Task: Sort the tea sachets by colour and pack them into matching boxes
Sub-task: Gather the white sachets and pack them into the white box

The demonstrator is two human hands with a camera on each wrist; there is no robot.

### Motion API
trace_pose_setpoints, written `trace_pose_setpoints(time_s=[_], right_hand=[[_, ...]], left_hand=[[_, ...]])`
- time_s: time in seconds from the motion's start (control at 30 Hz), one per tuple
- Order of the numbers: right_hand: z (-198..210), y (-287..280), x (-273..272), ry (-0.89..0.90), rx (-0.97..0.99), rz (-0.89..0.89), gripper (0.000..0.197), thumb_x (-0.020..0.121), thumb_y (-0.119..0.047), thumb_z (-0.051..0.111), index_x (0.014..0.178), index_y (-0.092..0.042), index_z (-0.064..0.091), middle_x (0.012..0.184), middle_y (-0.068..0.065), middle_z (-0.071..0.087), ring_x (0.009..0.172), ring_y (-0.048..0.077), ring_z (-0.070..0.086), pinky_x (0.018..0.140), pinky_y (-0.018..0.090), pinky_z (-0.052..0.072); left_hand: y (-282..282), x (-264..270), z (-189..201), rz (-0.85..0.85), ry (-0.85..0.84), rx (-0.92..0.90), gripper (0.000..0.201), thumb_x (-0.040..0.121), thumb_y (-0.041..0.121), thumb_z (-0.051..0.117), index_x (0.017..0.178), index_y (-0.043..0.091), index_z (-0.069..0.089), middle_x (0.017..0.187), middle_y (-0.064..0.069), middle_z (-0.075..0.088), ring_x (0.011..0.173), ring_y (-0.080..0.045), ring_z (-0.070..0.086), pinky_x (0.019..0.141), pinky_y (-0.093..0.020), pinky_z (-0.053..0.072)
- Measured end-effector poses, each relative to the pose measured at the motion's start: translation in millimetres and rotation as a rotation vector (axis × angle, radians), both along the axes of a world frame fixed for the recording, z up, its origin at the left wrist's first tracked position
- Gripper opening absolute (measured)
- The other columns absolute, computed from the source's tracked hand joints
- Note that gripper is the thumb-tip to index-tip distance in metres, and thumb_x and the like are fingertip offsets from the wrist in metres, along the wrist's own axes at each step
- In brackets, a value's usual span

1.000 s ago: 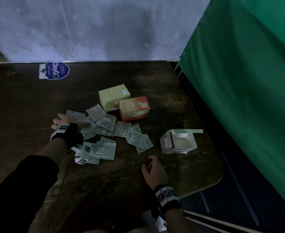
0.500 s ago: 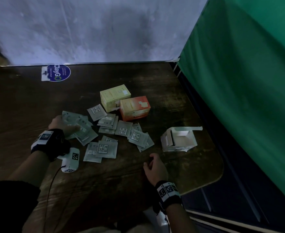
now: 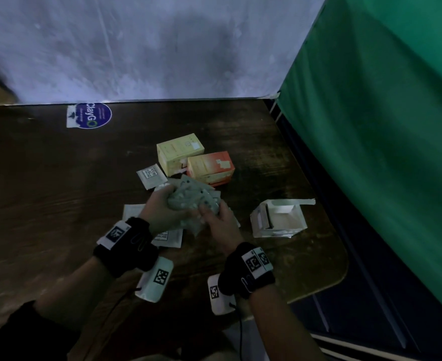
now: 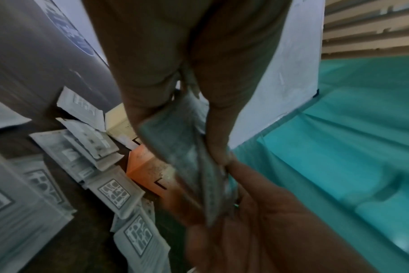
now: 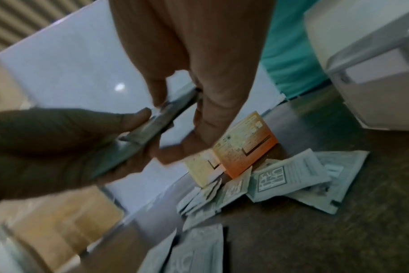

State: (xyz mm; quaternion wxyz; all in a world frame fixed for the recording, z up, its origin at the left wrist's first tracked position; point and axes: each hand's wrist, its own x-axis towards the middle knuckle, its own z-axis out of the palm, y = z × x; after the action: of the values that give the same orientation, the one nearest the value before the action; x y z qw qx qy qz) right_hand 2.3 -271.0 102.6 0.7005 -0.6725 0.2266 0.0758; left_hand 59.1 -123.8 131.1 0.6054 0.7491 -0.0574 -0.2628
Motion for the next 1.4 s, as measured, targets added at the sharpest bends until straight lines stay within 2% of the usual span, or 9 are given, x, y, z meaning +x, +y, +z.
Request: trace_pose_setpoints(time_s=[0.17, 0.3, 0.47, 0.57, 0.7, 0.87, 1.03, 1.23, 1.4], right_hand=[[5.2, -20.0, -7.4, -0.013, 0.076, -0.052, 0.030, 0.092, -0.019, 0.060, 0.121, -0.014, 0.058, 0.119, 0.008, 0.066, 0.107, 0.019, 0.065, 0.090, 0.042, 0.055], [12.3, -32.4, -14.5, -0.028, 0.132, -0.155, 0.035, 0.090, -0.023, 0.062, 0.124, -0.016, 0.058, 0.119, 0.005, 0.067, 0.107, 0.018, 0.065, 0.090, 0.041, 0.055], [23.4, -32.2, -27.8, -0.082, 0.357, -0.210, 0.034, 0.089, -0.018, 0.060, 0.122, -0.010, 0.056, 0.118, 0.011, 0.067, 0.107, 0.024, 0.066, 0.086, 0.041, 0.056], [27.5, -28.9, -33.0, -0.087, 0.456, -0.161, 0.044, 0.083, -0.022, 0.062, 0.125, -0.010, 0.054, 0.122, 0.013, 0.065, 0.112, 0.029, 0.063, 0.086, 0.041, 0.057], [28.3, -24.3, -34.3, -0.057, 0.522, -0.087, 0.045, 0.084, -0.023, 0.063, 0.126, -0.011, 0.055, 0.124, 0.015, 0.064, 0.110, 0.028, 0.064, 0.086, 0.039, 0.056], [25.6, -22.5, -32.9, -0.039, 0.508, -0.051, 0.041, 0.083, -0.020, 0.059, 0.123, -0.010, 0.057, 0.120, 0.012, 0.065, 0.103, 0.023, 0.066, 0.075, 0.033, 0.058], [24.3, -24.0, -29.9, -0.067, 0.389, -0.093, 0.039, 0.079, -0.022, 0.064, 0.117, -0.011, 0.060, 0.119, 0.013, 0.066, 0.104, 0.024, 0.066, 0.078, 0.035, 0.058], [23.2, -17.1, -27.9, -0.066, 0.386, -0.117, 0.024, 0.088, -0.011, 0.061, 0.112, -0.012, 0.060, 0.116, 0.013, 0.067, 0.103, 0.023, 0.066, 0.080, 0.035, 0.058], [27.5, -18.1, -24.6, -0.070, 0.458, -0.124, 0.024, 0.086, -0.015, 0.060, 0.110, -0.009, 0.060, 0.106, 0.008, 0.070, 0.092, 0.018, 0.069, 0.068, 0.030, 0.058]], left_hand=[[-1.4, -2.3, -7.1, -0.162, 0.026, -0.093, 0.095, 0.050, 0.040, 0.086, 0.132, 0.014, 0.047, 0.110, 0.003, 0.068, 0.099, -0.009, 0.067, 0.084, -0.031, 0.056], [-0.6, -9.0, -6.3, -0.285, -0.086, -0.152, 0.094, 0.057, 0.030, 0.087, 0.132, 0.046, 0.032, 0.129, 0.021, 0.053, 0.123, -0.004, 0.050, 0.097, -0.029, 0.049], [-6.6, -10.7, 0.4, -0.308, -0.220, -0.244, 0.101, 0.063, -0.001, 0.082, 0.140, 0.038, 0.031, 0.130, 0.031, 0.049, 0.123, 0.002, 0.048, 0.092, -0.017, 0.047], [-8.8, -8.8, -0.6, -0.299, -0.326, -0.243, 0.114, 0.055, 0.014, 0.089, 0.144, 0.042, 0.022, 0.139, 0.021, 0.044, 0.129, -0.004, 0.045, 0.099, -0.024, 0.046], [-18.0, -12.8, 0.6, -0.272, -0.140, -0.418, 0.091, 0.061, 0.044, 0.083, 0.136, 0.038, 0.032, 0.135, -0.001, 0.049, 0.122, -0.013, 0.054, 0.094, -0.033, 0.050], [-32.6, -14.0, 12.4, -0.103, 0.092, -0.505, 0.026, 0.091, 0.026, 0.050, 0.117, 0.026, 0.046, 0.105, 0.008, 0.065, 0.091, 0.000, 0.067, 0.079, -0.021, 0.055], [-40.3, -4.7, 17.3, 0.035, 0.167, -0.632, 0.035, 0.098, 0.020, 0.033, 0.132, 0.012, 0.040, 0.104, -0.005, 0.071, 0.095, -0.024, 0.069, 0.076, -0.033, 0.057], [-39.2, -0.7, 14.6, 0.029, 0.173, -0.628, 0.066, 0.074, 0.068, 0.057, 0.127, 0.030, 0.048, 0.120, -0.013, 0.062, 0.100, -0.026, 0.067, 0.079, -0.037, 0.056], [-36.1, -3.5, 13.1, -0.070, 0.146, -0.691, 0.052, 0.076, 0.017, 0.074, 0.120, 0.017, 0.047, 0.120, -0.006, 0.064, 0.109, -0.027, 0.063, 0.085, -0.043, 0.054]])
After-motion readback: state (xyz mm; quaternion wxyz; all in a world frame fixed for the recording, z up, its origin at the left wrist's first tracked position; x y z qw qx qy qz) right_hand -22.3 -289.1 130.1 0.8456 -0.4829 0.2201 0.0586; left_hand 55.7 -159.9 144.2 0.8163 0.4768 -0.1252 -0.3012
